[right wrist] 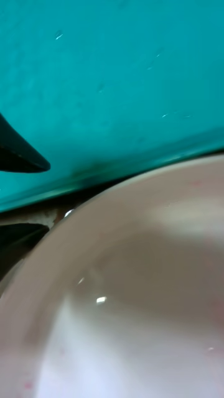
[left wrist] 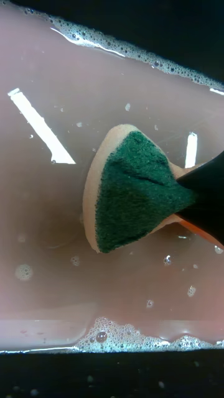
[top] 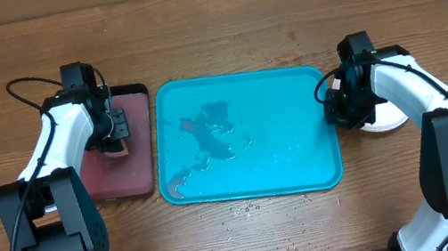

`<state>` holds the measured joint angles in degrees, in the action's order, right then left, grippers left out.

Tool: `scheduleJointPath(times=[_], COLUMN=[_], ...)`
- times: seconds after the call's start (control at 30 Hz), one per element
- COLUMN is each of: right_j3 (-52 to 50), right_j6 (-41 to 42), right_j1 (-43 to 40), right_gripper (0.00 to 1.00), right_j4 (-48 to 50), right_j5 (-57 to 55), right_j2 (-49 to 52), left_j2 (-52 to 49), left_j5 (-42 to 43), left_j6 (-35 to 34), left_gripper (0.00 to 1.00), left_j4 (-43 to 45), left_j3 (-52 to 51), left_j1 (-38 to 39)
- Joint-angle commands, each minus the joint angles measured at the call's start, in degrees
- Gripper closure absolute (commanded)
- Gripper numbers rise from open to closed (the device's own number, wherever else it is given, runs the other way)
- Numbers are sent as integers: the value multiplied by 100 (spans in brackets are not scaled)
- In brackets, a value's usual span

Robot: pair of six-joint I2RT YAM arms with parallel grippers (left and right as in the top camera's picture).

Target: Clean dirty plates on tray and stack at the side

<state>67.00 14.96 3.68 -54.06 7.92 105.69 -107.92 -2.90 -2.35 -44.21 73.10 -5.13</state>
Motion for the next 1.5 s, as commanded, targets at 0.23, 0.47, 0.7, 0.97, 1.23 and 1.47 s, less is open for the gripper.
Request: scheduleJointPath(times=[0.23, 0.47, 0.7, 0.97, 1.23, 1.47], right_j3=[-70, -407, -404, -404, -404, -404], right_j6=[-66, -66, -68, -149, 153, 155], right_j1=[212, 225, 297, 570, 907, 927], right_gripper=[75, 77, 82, 85, 87, 89], right_j4=[208, 684, 1250, 1733, 1829, 1757], right_j5=[-85, -81, -76, -13, -20, -20], right_j2=[-186, -186, -186, -186, -186, -186], left_j2=[-55, -55, -55, -55, -55, -55], left_j5=[-68, -68, -68, -70, -79, -463], left_j6=[66, 63, 63, 66, 68, 66], left_gripper=[96, 96, 96, 96, 96, 96], left_j4=[-37, -55, -59, -85, -111, -184], left_j3=[17, 17, 17, 17, 17, 17], left_j1=[-15, -15, -15, -15, -15, -15])
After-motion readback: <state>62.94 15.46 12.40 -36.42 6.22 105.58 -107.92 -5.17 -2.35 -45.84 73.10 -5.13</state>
